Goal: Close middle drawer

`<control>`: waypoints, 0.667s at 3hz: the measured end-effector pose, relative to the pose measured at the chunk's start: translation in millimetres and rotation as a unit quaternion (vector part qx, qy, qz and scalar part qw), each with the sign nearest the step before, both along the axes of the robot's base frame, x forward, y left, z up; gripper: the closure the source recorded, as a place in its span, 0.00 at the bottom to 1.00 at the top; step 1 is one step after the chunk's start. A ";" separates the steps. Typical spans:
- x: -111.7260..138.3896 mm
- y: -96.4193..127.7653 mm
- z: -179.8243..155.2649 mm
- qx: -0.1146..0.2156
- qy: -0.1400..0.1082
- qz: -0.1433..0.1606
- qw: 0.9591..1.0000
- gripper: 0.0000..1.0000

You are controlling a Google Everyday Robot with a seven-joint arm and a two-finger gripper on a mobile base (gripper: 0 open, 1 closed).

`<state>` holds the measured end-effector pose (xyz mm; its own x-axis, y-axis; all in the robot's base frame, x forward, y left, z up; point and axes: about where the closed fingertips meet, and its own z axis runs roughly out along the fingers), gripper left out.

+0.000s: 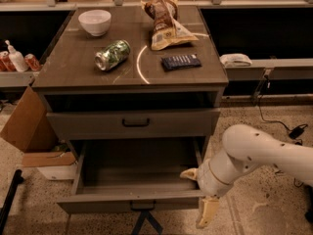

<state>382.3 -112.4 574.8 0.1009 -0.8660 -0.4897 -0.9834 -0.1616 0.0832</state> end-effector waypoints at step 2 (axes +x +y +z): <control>-10.2 -6.5 -65.9 -0.011 -0.009 0.013 1.000 0.63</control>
Offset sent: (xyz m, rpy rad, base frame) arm -0.0116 -0.0128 -0.0972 -0.0434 -0.0340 0.0217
